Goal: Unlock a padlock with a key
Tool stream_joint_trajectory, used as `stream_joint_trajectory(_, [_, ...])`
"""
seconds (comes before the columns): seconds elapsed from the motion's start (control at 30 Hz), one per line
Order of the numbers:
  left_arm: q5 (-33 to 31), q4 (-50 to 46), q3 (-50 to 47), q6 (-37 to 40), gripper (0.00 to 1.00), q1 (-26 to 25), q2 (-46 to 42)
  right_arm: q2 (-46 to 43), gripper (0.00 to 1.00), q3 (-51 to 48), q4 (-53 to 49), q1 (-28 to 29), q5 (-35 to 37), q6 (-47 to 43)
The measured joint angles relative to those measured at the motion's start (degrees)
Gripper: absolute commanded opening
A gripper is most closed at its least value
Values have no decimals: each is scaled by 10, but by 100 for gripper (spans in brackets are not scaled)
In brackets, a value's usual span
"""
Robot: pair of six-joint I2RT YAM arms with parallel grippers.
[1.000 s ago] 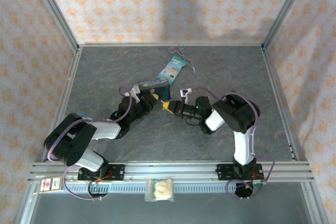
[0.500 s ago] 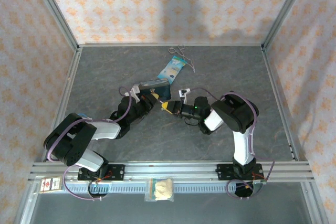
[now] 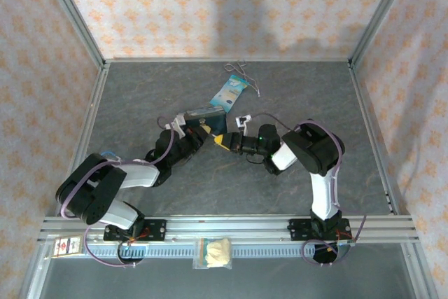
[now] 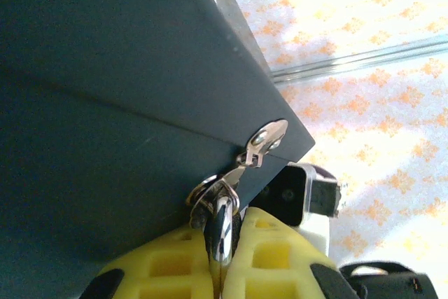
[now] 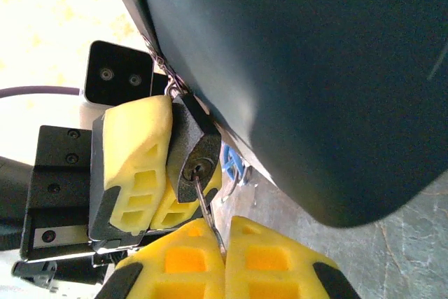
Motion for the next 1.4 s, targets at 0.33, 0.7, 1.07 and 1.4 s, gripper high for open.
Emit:
stream_joint_trajectory(0.33, [28, 0, -11, 40, 0, 12, -24, 0, 0, 42, -60, -18, -90, -27])
stream_joint_trajectory(0.7, [39, 90, -19, 30, 0, 15, 23, -1, 0, 41, -41, -22, -88, 54])
stream_joint_trajectory(1.07, [12, 135, -23, 12, 0, 7, 42, 14, 0, 38, 21, -7, -34, 146])
stream_joint_trajectory(1.4, [-37, 82, -22, 23, 0, -12, 16, -42, 0, 24, -89, 16, 37, 85])
